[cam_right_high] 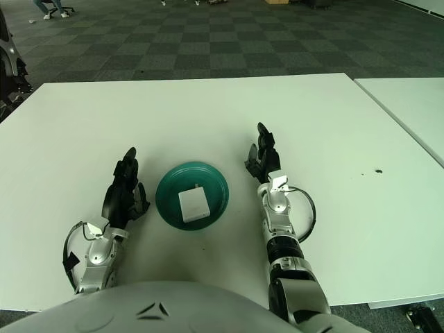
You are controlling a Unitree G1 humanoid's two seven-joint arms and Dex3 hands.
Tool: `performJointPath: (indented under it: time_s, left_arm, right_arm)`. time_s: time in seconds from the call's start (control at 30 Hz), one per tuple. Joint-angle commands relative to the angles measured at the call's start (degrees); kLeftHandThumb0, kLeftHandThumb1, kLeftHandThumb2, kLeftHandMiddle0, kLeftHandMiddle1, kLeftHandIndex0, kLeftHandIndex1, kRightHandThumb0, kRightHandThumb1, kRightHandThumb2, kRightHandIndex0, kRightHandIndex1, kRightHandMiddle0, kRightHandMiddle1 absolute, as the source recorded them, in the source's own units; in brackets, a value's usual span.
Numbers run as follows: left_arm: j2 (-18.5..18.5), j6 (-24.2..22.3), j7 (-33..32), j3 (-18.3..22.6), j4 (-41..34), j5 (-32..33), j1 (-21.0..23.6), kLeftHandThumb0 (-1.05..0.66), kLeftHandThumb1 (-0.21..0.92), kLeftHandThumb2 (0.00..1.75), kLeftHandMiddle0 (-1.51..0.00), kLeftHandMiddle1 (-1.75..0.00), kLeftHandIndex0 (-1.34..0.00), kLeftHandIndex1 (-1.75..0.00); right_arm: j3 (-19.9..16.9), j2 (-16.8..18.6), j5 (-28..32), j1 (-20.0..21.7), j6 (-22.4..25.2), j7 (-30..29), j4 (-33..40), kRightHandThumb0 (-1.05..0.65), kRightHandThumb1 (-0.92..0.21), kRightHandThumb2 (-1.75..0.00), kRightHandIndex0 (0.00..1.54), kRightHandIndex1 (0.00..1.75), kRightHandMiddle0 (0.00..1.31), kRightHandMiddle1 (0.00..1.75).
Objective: Put the charger into the plate.
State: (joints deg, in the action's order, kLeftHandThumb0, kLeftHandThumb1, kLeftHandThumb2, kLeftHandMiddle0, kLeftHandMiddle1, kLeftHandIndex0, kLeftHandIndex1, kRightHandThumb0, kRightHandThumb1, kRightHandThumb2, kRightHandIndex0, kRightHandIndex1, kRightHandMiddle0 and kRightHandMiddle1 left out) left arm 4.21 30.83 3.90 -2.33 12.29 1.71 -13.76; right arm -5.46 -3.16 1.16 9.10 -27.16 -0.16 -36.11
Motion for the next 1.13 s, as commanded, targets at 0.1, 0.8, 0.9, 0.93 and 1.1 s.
performJointPath:
  time_s: [0.1, 0.8, 0.9, 0.93, 1.1]
  left_arm:
    - [0.38, -2.48, -0.19, -0.22, 7.04, -0.29, -1.21, -0.95, 0.92, 1.05, -0.05, 0.00, 0.00, -0.24]
    - [-0.78, -5.74, -0.01, -0.55, 6.84, -1.12, -1.53, -0.95, 0.92, 1.10, -0.07, -0.01, 0.00, -0.20]
    - [-0.77, -6.34, -0.51, -0.65, 6.42, -1.62, -1.76, -0.94, 0.92, 1.10, -0.09, -0.02, 0.00, -0.24]
    - [-0.78, -6.55, -0.68, -0.63, 6.35, -1.79, -1.80, -0.94, 0.92, 1.10, -0.10, -0.02, 0.00, -0.26]
    - [-1.03, -6.77, -0.98, -0.16, 7.37, -2.10, -1.19, -0.94, 0.92, 1.09, -0.13, -0.02, 0.00, -0.30]
  right_arm:
    - [1.56, -0.29, -1.65, -12.64, 9.08, 0.13, 0.07, -0.78, -0.92, -0.82, 0.00, 0.00, 0.00, 0.15]
    - [3.20, 0.50, -2.00, -16.28, 12.75, -0.04, 7.39, -0.78, -0.92, -0.83, 0.00, 0.00, 0.00, 0.19]
    - [3.51, 0.57, -2.28, -16.81, 12.72, -0.01, 7.99, -0.79, -0.92, -0.83, 0.00, 0.00, 0.00, 0.18]
    - [3.64, 0.61, -2.41, -17.03, 12.61, -0.02, 8.18, -0.79, -0.92, -0.83, 0.00, 0.00, 0.00, 0.18]
    - [4.18, 0.81, -2.78, -17.79, 12.29, -0.01, 8.91, -0.80, -0.92, -0.82, 0.00, 0.00, 0.00, 0.19]
